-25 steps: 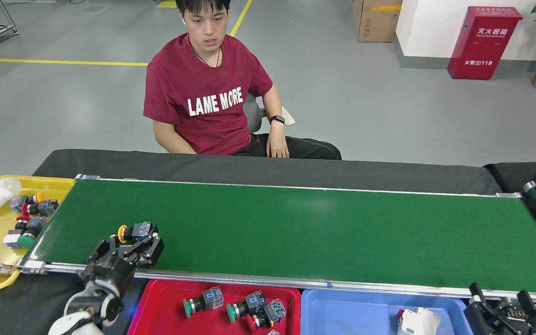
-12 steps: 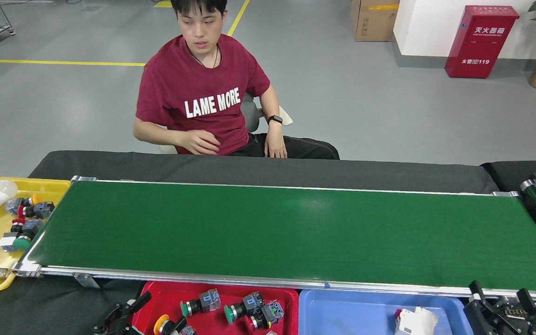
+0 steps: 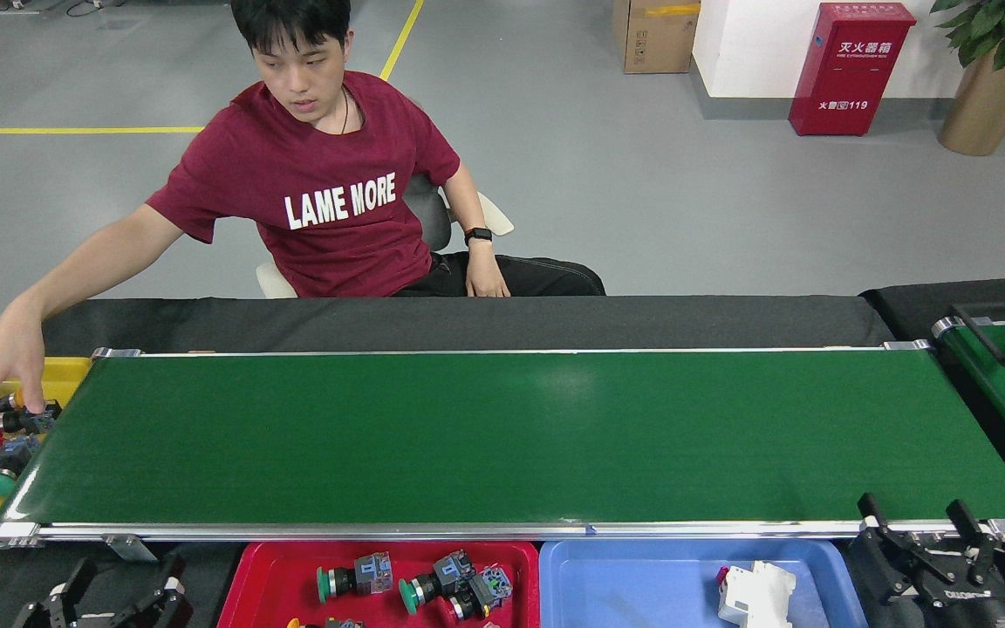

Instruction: Pick switch part from conveyor to tray

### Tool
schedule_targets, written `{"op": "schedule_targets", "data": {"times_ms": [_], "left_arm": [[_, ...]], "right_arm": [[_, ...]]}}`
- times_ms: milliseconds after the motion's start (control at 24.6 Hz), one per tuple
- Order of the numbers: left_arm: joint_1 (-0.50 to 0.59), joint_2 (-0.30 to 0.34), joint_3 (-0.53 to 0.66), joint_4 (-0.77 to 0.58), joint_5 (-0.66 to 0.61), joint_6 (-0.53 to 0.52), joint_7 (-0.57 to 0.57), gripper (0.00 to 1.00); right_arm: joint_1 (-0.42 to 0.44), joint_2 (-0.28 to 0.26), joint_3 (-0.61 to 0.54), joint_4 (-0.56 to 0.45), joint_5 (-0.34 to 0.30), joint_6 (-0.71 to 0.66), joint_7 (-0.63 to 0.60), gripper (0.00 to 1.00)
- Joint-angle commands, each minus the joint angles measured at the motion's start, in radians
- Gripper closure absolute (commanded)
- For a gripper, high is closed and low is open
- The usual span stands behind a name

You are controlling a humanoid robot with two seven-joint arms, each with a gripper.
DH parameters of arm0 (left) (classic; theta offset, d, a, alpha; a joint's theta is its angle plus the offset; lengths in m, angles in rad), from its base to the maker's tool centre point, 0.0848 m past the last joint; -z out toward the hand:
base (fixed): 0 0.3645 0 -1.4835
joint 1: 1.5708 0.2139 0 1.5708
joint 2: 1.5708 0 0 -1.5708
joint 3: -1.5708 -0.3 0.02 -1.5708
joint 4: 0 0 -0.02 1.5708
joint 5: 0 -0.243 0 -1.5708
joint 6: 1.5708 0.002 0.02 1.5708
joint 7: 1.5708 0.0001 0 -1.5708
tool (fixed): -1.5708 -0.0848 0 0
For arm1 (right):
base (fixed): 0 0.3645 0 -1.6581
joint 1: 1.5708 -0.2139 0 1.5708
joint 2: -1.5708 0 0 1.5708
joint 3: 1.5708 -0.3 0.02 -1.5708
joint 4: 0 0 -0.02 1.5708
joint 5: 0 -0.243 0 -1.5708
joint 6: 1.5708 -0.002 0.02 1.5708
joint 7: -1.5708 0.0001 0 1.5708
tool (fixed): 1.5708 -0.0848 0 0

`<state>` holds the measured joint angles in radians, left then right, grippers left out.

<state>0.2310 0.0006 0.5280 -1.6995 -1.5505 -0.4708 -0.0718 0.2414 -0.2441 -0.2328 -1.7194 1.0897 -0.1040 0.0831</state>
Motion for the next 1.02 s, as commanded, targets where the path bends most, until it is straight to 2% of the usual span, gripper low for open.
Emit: {"op": "schedule_targets", "data": {"times_ms": [0, 284, 488, 975], "left_arm": [[-0.009, 0.004, 0.004, -0.016, -0.048, 0.011, 0.072, 0.02], [0.008, 0.007, 0.003, -0.005, 0.003, -0.003, 0.064, 0.0], [0.01, 0.007, 0.003, -0.008, 0.09, -0.04, -0.028, 0.0], [0.001, 0.009, 0.03, -0.014, 0.092, -0.031, -0.026, 0.0]], "right_arm": [[-0.005, 0.002, -0.008, -0.009, 0.001, -0.003, 0.001, 0.01], [-0.005, 0.003, -0.005, -0.011, 0.001, -0.003, 0.001, 0.01], [-0.002, 0.009, -0.005, -0.011, 0.001, -0.005, 0.001, 0.01], [0.006, 0.012, -0.005, -0.023, 0.003, -0.01, 0.001, 0.01]]}}
